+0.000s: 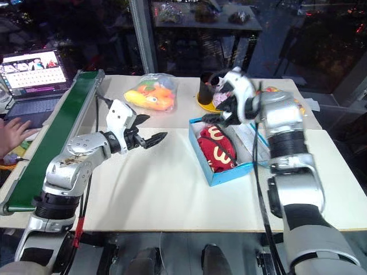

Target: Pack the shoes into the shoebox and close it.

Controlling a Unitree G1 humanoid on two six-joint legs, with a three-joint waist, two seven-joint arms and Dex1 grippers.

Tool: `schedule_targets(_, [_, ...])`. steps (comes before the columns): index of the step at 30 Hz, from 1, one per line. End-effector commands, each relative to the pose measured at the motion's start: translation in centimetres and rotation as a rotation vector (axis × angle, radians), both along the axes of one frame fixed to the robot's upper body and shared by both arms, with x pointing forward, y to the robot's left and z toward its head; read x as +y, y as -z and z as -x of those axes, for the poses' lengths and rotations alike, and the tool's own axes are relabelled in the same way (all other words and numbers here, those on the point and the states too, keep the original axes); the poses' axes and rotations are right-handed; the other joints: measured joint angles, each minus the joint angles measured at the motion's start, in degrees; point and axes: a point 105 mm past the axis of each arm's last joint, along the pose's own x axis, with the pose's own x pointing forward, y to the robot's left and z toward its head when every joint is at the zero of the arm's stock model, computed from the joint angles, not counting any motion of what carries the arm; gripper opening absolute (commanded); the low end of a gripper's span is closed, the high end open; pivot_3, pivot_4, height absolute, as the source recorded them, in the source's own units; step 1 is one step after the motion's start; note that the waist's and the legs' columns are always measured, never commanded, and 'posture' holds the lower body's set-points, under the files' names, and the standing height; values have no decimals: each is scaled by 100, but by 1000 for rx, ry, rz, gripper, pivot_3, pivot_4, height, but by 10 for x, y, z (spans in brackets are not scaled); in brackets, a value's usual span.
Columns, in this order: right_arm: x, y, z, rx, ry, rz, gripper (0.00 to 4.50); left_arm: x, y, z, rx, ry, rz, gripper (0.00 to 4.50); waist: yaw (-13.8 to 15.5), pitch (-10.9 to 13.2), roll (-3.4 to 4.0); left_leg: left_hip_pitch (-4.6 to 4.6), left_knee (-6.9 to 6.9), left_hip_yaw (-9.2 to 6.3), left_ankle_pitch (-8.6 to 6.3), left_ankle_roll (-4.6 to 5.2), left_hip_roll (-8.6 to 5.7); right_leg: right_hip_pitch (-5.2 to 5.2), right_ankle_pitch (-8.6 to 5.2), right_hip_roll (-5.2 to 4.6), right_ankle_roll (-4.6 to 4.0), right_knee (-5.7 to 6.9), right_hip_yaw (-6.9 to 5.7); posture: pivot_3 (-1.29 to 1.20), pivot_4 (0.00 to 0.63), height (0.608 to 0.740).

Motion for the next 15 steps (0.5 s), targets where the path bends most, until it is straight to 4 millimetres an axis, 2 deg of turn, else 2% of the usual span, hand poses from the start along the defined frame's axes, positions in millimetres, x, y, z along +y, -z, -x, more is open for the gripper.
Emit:
schedule_targets(1, [-29,6,41,24,115,-34,4474,-21,-12,8,-52,170,-43,4500,61,0,0,-5,0,-2,-1,1,0,0,0,0,0,-4,-3,0,150,733])
schedule_targets(2, [-42,15,59,51,182,-77,4474,-27,-13,9,-44,219,-49,4500,98,0,0,-9,0,-6,-1,1,0,0,-1,0,1,-6,-5,0,150,733])
schedule_targets(3, [-50,23,73,70,237,-118,3975,-32,-14,10,-39,256,-55,4500,134,0,0,-19,2,-12,-1,1,-2,-3,-3,0,2,-7,-7,0,150,733])
schedule_targets(5, [-57,35,90,92,310,-155,3423,-35,-15,10,-33,296,-64,4500,157,1,2,-42,10,-20,-1,1,-5,-21,-5,0,2,-1,-9,0,150,733])
schedule_targets(8, [-64,80,112,108,392,-195,2426,-38,-18,6,-30,348,-101,4500,103,-3,-3,-46,20,-14,1,2,-12,-43,-4,0,2,21,10,0,150,733])
schedule_targets(9, [-65,96,116,92,400,-238,1978,-39,-19,5,-30,362,-112,4500,94,-9,-11,-35,18,-27,2,4,-8,-30,-6,7,-1,21,0,0,150,733])
schedule_targets(10, [-69,113,120,103,434,-292,1583,-40,-20,4,-32,370,-118,4500,80,-11,-15,-27,16,-34,2,4,-2,-19,-29,17,31,18,-2,0,150,733])
schedule_targets(12, [-74,151,124,143,493,-291,1038,-39,-21,2,-35,372,-123,4500,29,-4,11,-17,17,-44,2,4,5,-3,-38,33,39,16,2,0,150,733])
schedule_targets(13, [-74,165,125,158,508,-302,576,-39,-21,1,-37,371,-127,4500,6,-2,25,-17,20,-38,4,0,3,-3,-38,33,39,17,16,0,150,733])
schedule_targets(15, [-72,184,122,158,520,-321,50,-38,-21,1,-41,374,-135,4500,-56,0,28,-5,24,-30,7,-1,0,0,-36,33,42,20,36,0,150,733])
